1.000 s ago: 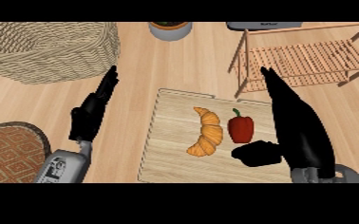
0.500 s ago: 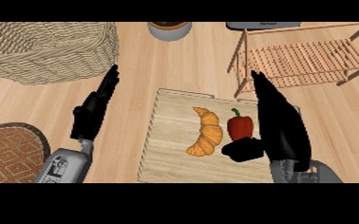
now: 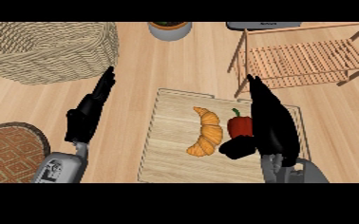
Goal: Pick the bell pepper from the tray and place it in the tiered shelf
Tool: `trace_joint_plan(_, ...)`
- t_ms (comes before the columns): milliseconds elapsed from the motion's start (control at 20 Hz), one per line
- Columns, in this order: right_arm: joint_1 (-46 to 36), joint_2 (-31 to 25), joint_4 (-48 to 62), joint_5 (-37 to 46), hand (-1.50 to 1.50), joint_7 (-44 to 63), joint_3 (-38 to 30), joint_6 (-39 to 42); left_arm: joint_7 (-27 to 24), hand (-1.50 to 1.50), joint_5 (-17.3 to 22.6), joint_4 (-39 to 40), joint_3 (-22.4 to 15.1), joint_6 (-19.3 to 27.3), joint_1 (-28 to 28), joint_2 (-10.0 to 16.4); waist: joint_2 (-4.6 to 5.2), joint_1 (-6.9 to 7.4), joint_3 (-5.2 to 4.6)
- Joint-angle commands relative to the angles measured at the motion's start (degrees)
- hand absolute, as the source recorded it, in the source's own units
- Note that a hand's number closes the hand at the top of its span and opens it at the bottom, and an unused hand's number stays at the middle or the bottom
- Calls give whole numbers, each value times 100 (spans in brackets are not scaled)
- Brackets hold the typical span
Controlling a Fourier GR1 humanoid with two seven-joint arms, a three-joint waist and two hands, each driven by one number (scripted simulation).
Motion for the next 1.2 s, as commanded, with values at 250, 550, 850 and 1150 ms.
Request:
trace_joint_plan(250, 135, 500, 142, 445, -150, 829, -162, 497, -560, 0, -100, 373, 60, -67, 234, -140, 10, -17, -1)
trace_joint_plan(550, -66, 708, 604, 548, -150, 481, -579, 739, 155, 0, -106, -106, 128, -117, -71, -126, 9, 10, 3)
trace_joint_plan(850, 312, 803, 269, 797, -150, 389, -618, 934, 66, 0, -70, 69, 291, -302, -179, -157, 4, -22, 3)
trace_joint_plan(1150, 701, 1018, 749, 1026, -150, -250, -718, 600, -87, 0, -53, 340, 635, -496, -348, -50, 11, -22, 4)
